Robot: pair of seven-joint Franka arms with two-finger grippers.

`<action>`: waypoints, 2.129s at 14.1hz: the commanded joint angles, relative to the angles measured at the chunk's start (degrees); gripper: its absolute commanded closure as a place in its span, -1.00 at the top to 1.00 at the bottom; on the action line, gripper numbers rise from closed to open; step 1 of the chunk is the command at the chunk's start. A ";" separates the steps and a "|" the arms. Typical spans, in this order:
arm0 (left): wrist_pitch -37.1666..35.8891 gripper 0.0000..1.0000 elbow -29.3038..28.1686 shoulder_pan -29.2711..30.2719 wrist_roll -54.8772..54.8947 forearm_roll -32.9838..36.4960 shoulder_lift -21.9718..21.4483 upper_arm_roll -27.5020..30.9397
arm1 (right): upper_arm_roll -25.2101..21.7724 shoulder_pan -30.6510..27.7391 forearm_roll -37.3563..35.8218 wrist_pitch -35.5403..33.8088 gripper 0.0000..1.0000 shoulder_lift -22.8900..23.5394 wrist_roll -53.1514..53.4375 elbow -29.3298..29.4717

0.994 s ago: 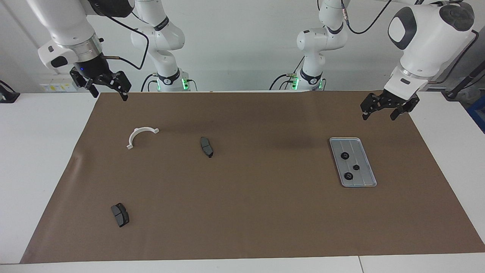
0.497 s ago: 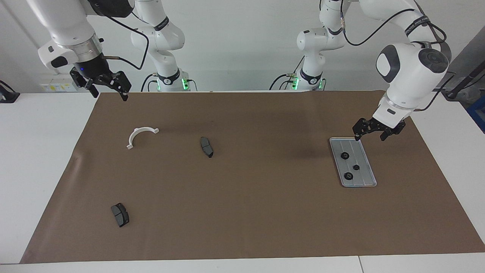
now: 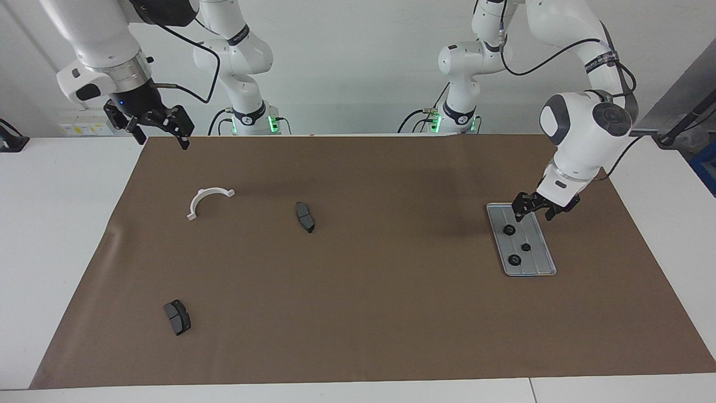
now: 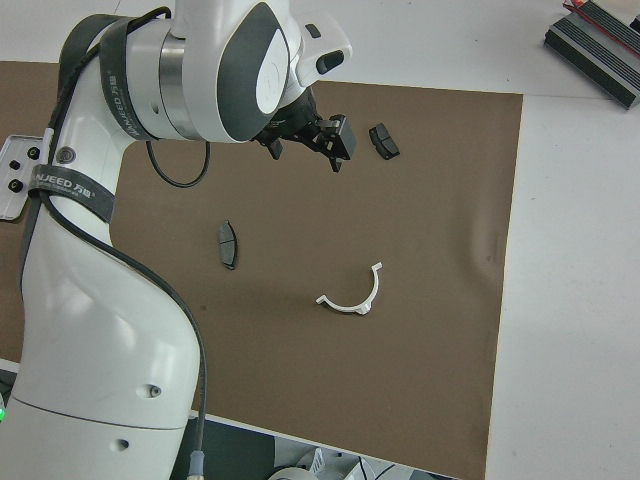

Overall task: Place bearing gear from tray to pile
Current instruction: 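Move the left gripper over the bearings in the metal tray, then lower the left gripper and grasp a black bearing in the tray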

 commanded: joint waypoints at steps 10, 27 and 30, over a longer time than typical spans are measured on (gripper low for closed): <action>14.06 0.30 -9.92 0.23 -5.89 0.44 2.52 -0.27 | 0.03 -0.02 -0.14 0.88 1.00 -1.26 -1.53 -1.91; 13.80 0.09 -13.26 0.14 -7.22 0.44 2.70 -0.27 | 0.03 -0.02 -0.14 0.88 1.00 -1.34 -1.62 -1.91; 13.80 0.05 -13.26 0.14 -7.31 0.44 2.78 -0.27 | 0.03 -0.02 -0.14 0.88 1.00 -1.35 -1.62 -2.00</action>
